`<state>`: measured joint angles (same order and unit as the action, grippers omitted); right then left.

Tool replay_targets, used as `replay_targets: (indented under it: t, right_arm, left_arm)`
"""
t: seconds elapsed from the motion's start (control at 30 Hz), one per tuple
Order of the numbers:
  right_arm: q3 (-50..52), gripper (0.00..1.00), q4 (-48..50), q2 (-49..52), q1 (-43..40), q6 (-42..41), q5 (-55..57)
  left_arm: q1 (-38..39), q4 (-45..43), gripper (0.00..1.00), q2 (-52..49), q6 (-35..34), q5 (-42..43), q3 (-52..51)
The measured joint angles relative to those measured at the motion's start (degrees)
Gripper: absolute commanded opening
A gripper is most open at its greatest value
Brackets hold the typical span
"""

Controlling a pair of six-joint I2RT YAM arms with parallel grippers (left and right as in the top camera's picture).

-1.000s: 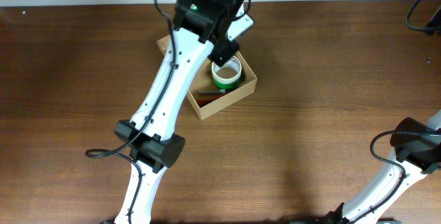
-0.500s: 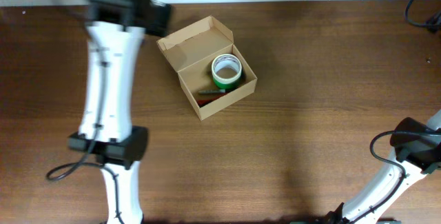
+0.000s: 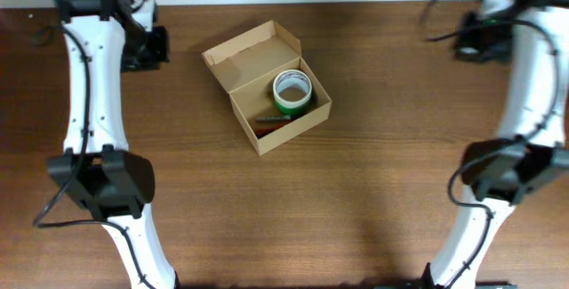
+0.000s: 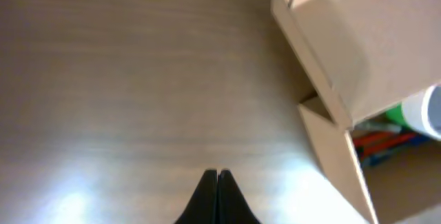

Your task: Pack container

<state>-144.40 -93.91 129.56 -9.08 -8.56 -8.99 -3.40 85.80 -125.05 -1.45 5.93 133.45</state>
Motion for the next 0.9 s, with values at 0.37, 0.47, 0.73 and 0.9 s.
replay_targets:
  t: [0.37, 0.47, 0.73, 0.9]
  right_arm:
    - [19.52, 0.04, 12.59, 0.02, 13.99, 0.02, 4.92]
    - [22.51, 0.03, 13.38, 0.02, 15.3, -0.04, 5.07]
    - [25.38, 0.04, 14.14, 0.04, 19.06, 0.0, 5.09]
    - [25.38, 0.04, 14.12, 0.02, 19.89, 0.17, 4.87]
  left_arm:
    - [0.04, -22.51, 0.02, -0.2, -1.66, 12.0, -23.71]
    - [0.22, -26.56, 0.02, -0.2, -2.51, 13.7, -26.01]
    - [1.86, -35.8, 0.02, -1.9, -5.86, 18.1, -26.43]
    - [2.93, -37.29, 0.02, -5.33, -7.72, 21.27, -26.43]
